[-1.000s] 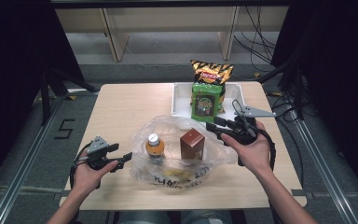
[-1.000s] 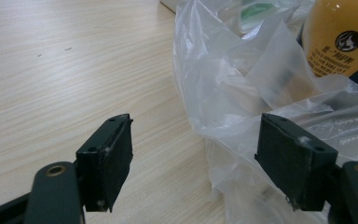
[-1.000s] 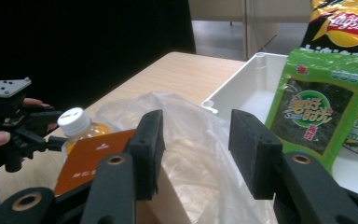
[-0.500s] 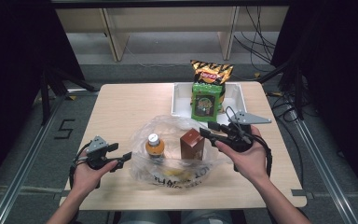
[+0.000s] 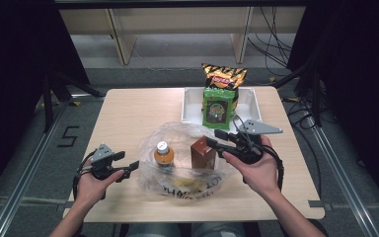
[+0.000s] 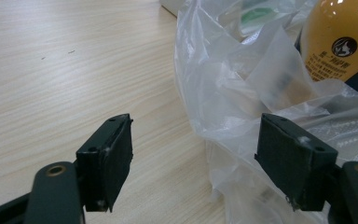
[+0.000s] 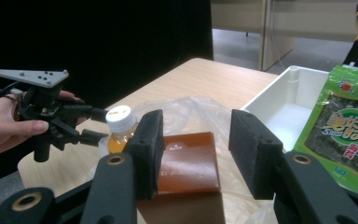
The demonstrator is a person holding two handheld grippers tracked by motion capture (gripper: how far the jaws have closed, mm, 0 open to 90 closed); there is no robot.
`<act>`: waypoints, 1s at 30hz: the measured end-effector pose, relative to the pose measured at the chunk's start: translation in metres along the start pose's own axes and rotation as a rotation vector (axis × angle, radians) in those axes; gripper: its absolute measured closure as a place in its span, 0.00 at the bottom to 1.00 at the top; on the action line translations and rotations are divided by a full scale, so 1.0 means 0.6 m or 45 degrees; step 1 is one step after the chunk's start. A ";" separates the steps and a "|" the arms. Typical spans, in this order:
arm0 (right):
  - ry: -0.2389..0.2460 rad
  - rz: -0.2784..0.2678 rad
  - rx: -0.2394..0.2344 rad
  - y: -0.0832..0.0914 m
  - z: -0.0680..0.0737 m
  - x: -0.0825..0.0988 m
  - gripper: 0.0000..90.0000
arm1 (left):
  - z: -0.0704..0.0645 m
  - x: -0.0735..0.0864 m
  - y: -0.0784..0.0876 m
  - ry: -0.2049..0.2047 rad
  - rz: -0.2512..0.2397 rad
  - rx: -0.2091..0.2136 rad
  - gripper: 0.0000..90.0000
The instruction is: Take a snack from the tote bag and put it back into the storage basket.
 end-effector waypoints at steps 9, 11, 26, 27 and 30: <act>-0.013 0.020 -0.029 -0.008 0.015 0.007 0.59 | 0.000 0.002 0.002 0.006 0.003 -0.002 0.29; -0.005 0.012 -0.035 -0.012 0.018 0.008 0.59 | 0.001 0.001 0.004 0.005 0.003 -0.004 0.29; 0.045 0.025 -0.001 -0.022 0.023 0.019 0.53 | 0.002 0.000 0.004 -0.003 0.001 0.001 0.29; 0.031 0.034 0.003 -0.022 0.023 0.021 0.51 | 0.002 0.000 0.004 -0.002 0.001 0.002 0.29; 0.030 0.029 0.008 -0.024 0.025 0.025 0.46 | 0.001 0.000 0.004 -0.002 0.001 0.002 0.29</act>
Point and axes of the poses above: each handheld gripper's, and its own axes: y roughly backward along the jaws, x roughly out of its underside, z roughly to its left, the point moved 5 cm from there along -y, roughly forward along the jaws, and after that the axes turned 14 degrees about -z, right-handed, at the moved point
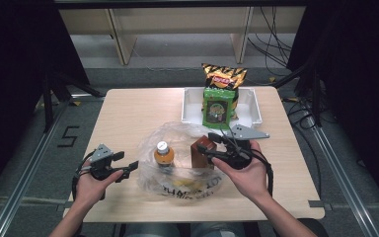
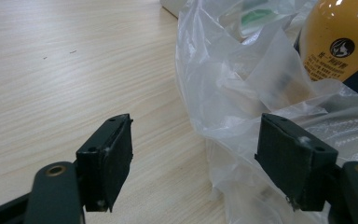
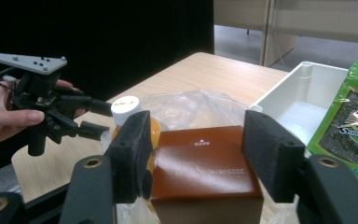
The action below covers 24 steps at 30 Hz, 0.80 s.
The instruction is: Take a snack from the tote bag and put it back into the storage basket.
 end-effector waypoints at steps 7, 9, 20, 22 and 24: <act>0.019 0.008 0.014 -0.005 -0.003 0.007 0.34 | -0.002 0.001 -0.002 0.014 0.001 -0.002 0.29; 0.008 0.035 0.026 -0.005 -0.002 0.012 0.32 | -0.002 0.001 -0.002 0.015 0.000 -0.001 0.29; 0.030 0.102 0.005 -0.022 0.004 0.043 0.34 | -0.001 0.002 -0.002 0.000 0.003 0.009 0.29; 0.022 0.124 0.012 -0.023 0.001 0.050 0.34 | -0.001 0.002 -0.002 0.005 0.002 0.001 0.29; 0.028 0.122 0.014 -0.026 0.000 0.053 0.35 | -0.002 0.002 -0.002 0.005 0.004 0.007 0.29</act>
Point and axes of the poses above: each handheld gripper's, and its own axes: y roughly backward along the jaws, x roughly out of its underside, z roughly to its left, the point moved 5 cm from there along -y, roughly forward along the jaws, and after that the axes turned 14 degrees about -z, right-handed, at the moved point
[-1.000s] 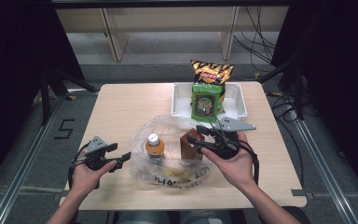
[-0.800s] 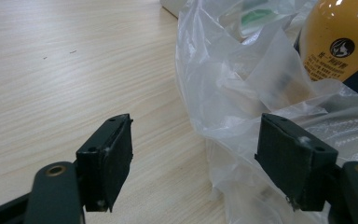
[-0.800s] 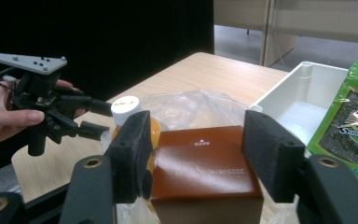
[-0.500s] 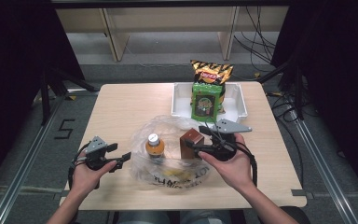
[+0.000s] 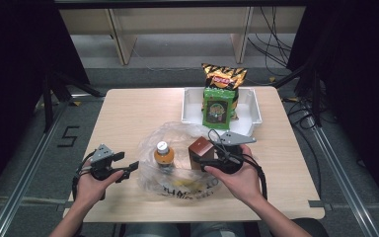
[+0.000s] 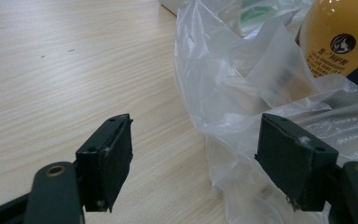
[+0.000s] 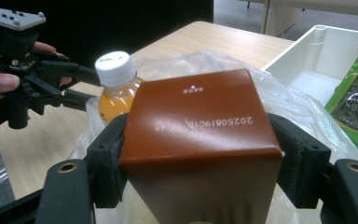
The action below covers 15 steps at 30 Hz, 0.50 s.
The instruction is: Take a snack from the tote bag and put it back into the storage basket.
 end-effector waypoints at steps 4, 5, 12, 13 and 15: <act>-0.008 -0.003 -0.001 -0.002 -0.002 0.001 0.35 | 0.000 0.001 0.000 -0.007 0.007 -0.002 0.29; -0.008 -0.004 0.008 -0.001 -0.003 0.001 0.35 | 0.000 0.001 0.000 -0.005 0.006 -0.003 0.29; -0.016 0.000 0.036 0.000 -0.004 0.003 0.37 | 0.000 0.001 0.000 -0.008 0.008 -0.001 0.29; 0.003 -0.006 0.029 0.001 -0.006 0.003 0.38 | 0.000 0.001 0.001 -0.008 0.009 0.000 0.29; 0.047 -0.010 0.021 0.001 -0.008 0.002 0.38 | 0.000 0.001 0.001 -0.008 0.008 -0.001 0.29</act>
Point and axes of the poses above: each handheld gripper's, and its own axes: y roughly backward along the jaws, x roughly out of its underside, z roughly to its left, the point moved 5 cm from there along -y, roughly forward along the jaws, and after that the axes turned 14 degrees about -z, right-handed, at the moved point
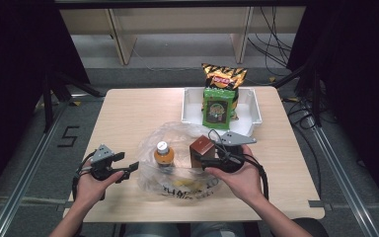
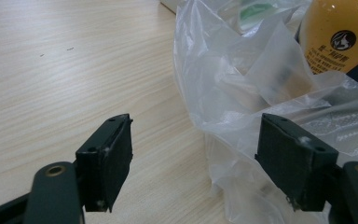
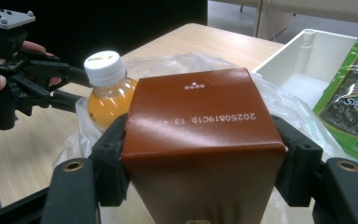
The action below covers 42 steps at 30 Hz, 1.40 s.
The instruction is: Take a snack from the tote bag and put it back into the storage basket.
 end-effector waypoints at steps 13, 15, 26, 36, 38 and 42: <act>-0.034 -0.002 0.025 0.001 -0.001 -0.001 0.40 | 0.000 0.000 0.001 0.003 0.007 0.003 0.29; -0.027 0.003 0.016 0.001 -0.003 -0.001 0.39 | 0.000 0.000 0.001 0.002 0.008 0.004 0.29; -0.025 -0.036 -0.013 -0.003 0.003 0.004 0.38 | 0.000 0.000 0.003 0.006 0.006 -0.005 0.29; 0.029 -0.040 0.002 0.002 0.003 0.009 0.40 | 0.001 0.000 0.003 0.005 0.007 -0.002 0.29; 0.037 -0.031 0.000 0.002 0.004 0.011 0.41 | 0.001 0.000 0.003 0.008 0.007 -0.005 0.29; 0.076 -0.043 0.003 0.002 0.001 0.011 0.42 | 0.001 0.001 0.003 0.009 0.006 -0.005 0.29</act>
Point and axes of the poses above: each handheld gripper's, and its own axes: y roughly backward along the jaws, x roughly out of its underside, z roughly to its left, the point moved 5 cm from there along -y, roughly forward along the jaws, and after that the axes turned 14 degrees about -z, right-handed, at the moved point
